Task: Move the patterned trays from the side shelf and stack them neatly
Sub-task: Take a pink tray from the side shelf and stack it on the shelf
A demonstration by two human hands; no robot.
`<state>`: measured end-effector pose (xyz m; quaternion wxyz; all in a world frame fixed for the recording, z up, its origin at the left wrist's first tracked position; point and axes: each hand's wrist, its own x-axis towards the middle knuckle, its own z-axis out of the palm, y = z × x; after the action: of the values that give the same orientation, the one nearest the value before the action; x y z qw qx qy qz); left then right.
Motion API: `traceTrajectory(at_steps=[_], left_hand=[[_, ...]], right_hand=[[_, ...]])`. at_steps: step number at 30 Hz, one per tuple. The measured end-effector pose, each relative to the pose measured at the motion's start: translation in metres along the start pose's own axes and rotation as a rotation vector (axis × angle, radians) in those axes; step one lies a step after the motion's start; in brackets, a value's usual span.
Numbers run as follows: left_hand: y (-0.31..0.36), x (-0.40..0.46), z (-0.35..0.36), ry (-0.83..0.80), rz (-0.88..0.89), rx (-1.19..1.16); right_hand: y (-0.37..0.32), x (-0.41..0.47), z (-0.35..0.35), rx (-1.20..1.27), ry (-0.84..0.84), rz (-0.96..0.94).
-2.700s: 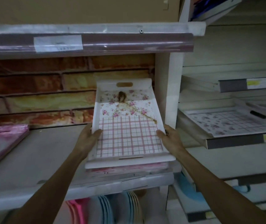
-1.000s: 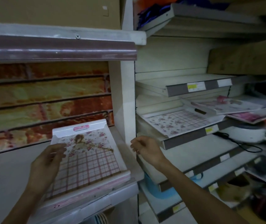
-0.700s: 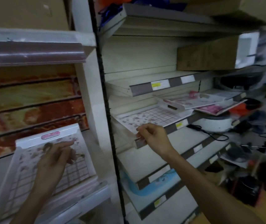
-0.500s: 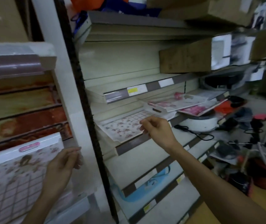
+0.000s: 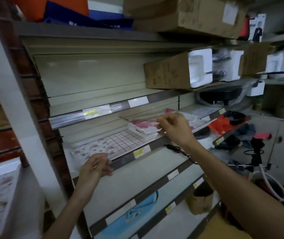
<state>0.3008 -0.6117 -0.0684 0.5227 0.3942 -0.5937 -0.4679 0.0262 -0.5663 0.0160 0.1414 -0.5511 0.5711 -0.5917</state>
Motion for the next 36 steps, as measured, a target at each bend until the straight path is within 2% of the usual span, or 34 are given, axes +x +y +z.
traceTrajectory(at_steps=[7, 16, 22, 27, 36], left_hand=[[-0.002, 0.041, 0.067, -0.021, -0.121, -0.076], [-0.013, 0.136, 0.135, -0.115, -0.290, -0.200], [-0.028, 0.189, 0.163, -0.090, -0.385, -0.247], [-0.039, 0.213, 0.175, -0.055, -0.394, -0.306], [-0.020, 0.210, 0.180, -0.029, -0.367, -0.393]], right_hand=[[0.038, 0.031, -0.043, -0.075, 0.026, 0.008], [0.083, 0.092, -0.057, -0.164, 0.017, 0.046], [0.111, 0.142, -0.062, -0.261, 0.046, 0.075], [0.135, 0.167, -0.059, -0.290, 0.060, 0.125], [0.158, 0.189, -0.058, -0.282, 0.245, 0.351]])
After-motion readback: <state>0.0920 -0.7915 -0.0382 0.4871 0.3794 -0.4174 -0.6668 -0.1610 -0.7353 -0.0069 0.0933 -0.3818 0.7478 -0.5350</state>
